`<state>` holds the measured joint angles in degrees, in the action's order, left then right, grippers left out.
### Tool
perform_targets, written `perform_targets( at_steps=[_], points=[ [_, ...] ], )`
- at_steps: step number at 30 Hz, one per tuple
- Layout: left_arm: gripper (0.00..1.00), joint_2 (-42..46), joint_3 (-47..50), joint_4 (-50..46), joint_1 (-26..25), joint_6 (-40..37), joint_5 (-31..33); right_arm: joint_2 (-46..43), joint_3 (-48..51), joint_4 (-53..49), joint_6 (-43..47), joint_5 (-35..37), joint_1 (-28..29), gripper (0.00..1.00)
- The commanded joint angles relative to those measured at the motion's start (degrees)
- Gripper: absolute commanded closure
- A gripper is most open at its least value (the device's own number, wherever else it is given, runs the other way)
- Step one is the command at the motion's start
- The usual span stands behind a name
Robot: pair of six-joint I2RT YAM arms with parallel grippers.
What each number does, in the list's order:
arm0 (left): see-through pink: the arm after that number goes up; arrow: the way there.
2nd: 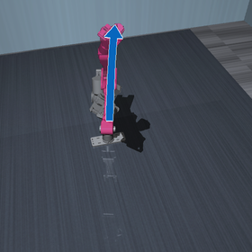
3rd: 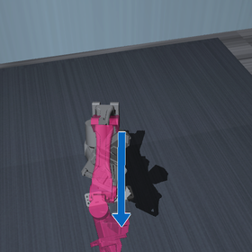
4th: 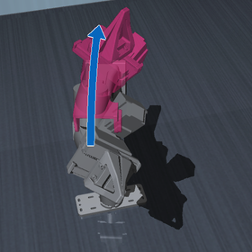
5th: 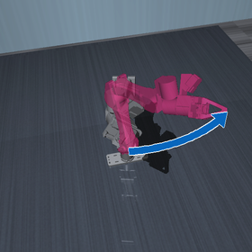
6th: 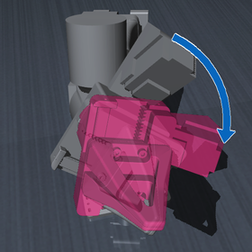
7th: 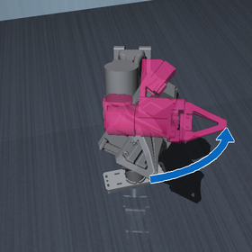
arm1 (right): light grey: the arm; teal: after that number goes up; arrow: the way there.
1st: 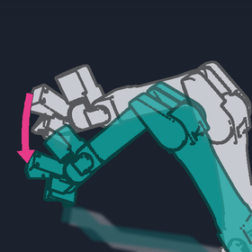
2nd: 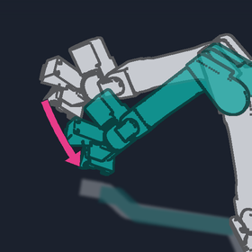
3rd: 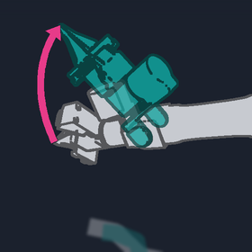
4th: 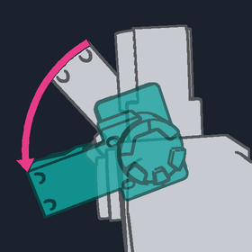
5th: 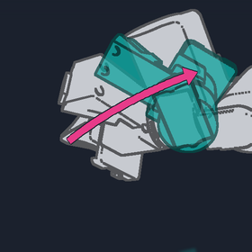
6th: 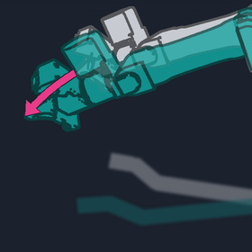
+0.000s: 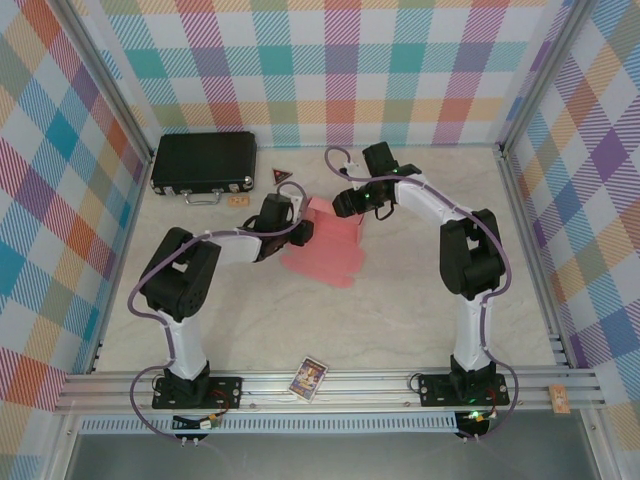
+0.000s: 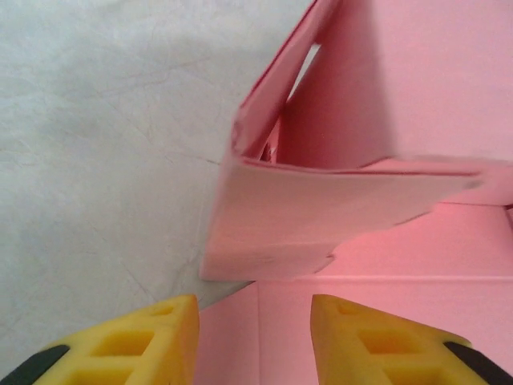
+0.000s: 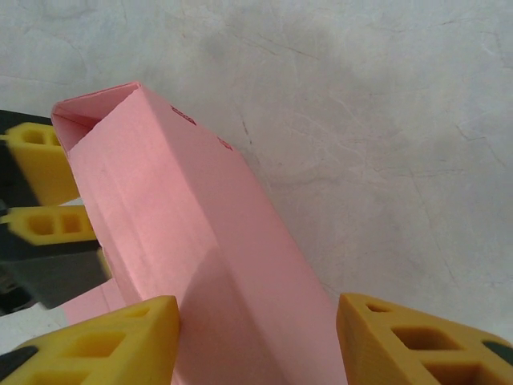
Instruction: Fold the paper box
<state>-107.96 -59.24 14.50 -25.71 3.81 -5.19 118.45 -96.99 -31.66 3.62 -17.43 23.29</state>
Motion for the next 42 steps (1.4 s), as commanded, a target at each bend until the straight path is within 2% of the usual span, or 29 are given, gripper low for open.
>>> perform_targets(
  at_steps=[1, 3, 6, 14, 18, 25, 32, 35, 39, 42],
  points=[
    [0.56, 4.5, 1.8, -2.9, 0.5, -1.9, -1.6, -1.1, -0.9, -2.9, -0.6, 2.8, 0.1, 0.46],
    [0.55, 6.9, 3.0, -4.3, 0.5, -2.0, -1.9, -1.4, -0.9, -2.9, -0.5, 2.9, 0.1, 0.46],
    [0.55, 10.8, 5.7, -6.4, 0.5, 1.4, 1.8, -1.6, -1.0, -3.0, -0.8, 3.2, 0.1, 0.46],
    [0.54, 18.4, 10.3, -17.0, 0.8, 24.1, 8.9, -0.9, -2.2, -3.3, -0.6, 3.2, 0.1, 0.45],
    [0.54, 16.7, 10.6, -19.9, 0.8, 28.7, 8.0, -0.7, -2.3, -3.3, -0.8, 3.1, 0.1, 0.45],
    [0.56, 11.8, 9.4, -20.4, 0.8, 28.8, 4.2, -0.3, -2.8, -3.5, -0.9, 2.8, 0.1, 0.45],
    [0.59, 8.7, 9.4, -16.5, 1.0, 27.6, 1.0, -0.2, -3.4, -4.1, -0.8, 3.1, 0.2, 0.45],
    [0.66, 8.2, 9.5, -14.1, 1.1, 27.3, -1.2, 0.0, -3.6, -4.3, -0.7, 3.3, 0.1, 0.45],
    [0.85, 8.9, 9.0, -15.0, 1.1, 26.4, -1.4, 0.3, -3.9, -4.8, -0.8, 3.4, 0.1, 0.45],
    [0.88, 10.1, 8.9, -15.5, 1.1, 25.4, -1.6, 0.3, -3.8, -4.6, -0.8, 3.5, 0.2, 0.45]
  ],
)
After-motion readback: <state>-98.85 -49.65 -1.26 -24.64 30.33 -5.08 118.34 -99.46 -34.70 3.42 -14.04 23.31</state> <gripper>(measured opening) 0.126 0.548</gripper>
